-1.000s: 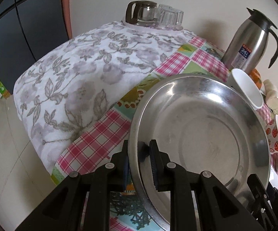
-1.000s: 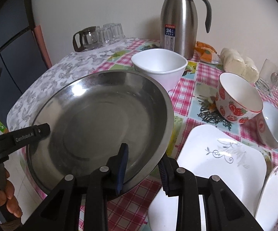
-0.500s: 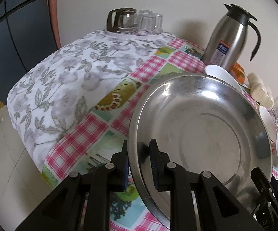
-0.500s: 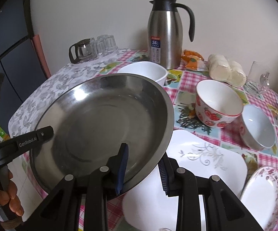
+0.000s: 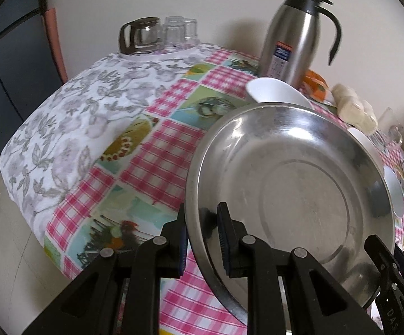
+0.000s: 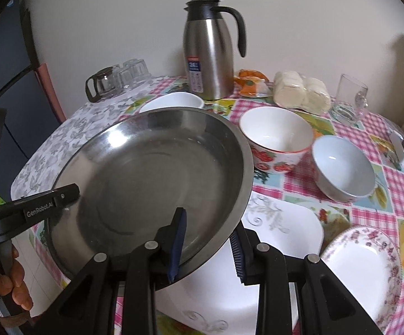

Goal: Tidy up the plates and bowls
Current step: 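Lift the steel basin with the left gripper and carry it beside the floral plate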

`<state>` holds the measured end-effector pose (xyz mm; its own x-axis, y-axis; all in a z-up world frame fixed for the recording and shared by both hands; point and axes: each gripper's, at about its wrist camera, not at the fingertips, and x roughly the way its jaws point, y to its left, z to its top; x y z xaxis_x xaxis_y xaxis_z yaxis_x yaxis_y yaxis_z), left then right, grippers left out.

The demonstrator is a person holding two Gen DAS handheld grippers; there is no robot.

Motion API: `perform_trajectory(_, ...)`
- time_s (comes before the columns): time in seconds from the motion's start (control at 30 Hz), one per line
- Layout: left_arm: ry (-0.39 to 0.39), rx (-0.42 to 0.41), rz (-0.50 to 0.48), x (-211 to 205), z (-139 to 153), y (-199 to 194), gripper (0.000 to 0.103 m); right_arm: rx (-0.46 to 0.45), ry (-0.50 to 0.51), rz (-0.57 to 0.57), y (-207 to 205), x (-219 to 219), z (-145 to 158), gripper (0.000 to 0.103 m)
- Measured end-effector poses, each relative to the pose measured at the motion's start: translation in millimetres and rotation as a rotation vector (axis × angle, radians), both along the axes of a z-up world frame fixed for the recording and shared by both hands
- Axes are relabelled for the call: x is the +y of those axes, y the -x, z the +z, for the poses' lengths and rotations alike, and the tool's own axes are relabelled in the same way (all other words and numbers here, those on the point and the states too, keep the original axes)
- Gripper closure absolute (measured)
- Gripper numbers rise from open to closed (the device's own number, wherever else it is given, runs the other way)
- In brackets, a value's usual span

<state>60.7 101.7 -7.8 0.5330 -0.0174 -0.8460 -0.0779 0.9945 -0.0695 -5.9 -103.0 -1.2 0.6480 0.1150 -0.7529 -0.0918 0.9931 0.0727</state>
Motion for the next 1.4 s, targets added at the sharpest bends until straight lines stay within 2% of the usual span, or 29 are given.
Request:
perform_trajectory(0.43, -0.009, -0.005, -0.132, -52, 6, 15, 0.083, 0.015, -0.068, -0.08, 18, -58, 8, 0.071)
perform_trajectory(0.8, -0.016, 0.015, -0.222, -86, 6, 26, 0.083, 0.044, -0.069, -0.138, 35, -91, 7, 0.07)
perform_trajectory(1.1, -0.02, 0.055, -0.283, -100, 1, 35, 0.083, 0.127, -0.076, -0.188, 48, -108, -1, 0.069)
perform_trajectory(1.4, -0.041, 0.136, -0.321, -107, -14, 34, 0.083, 0.229, -0.018, -0.192, 50, -103, -18, 0.068)
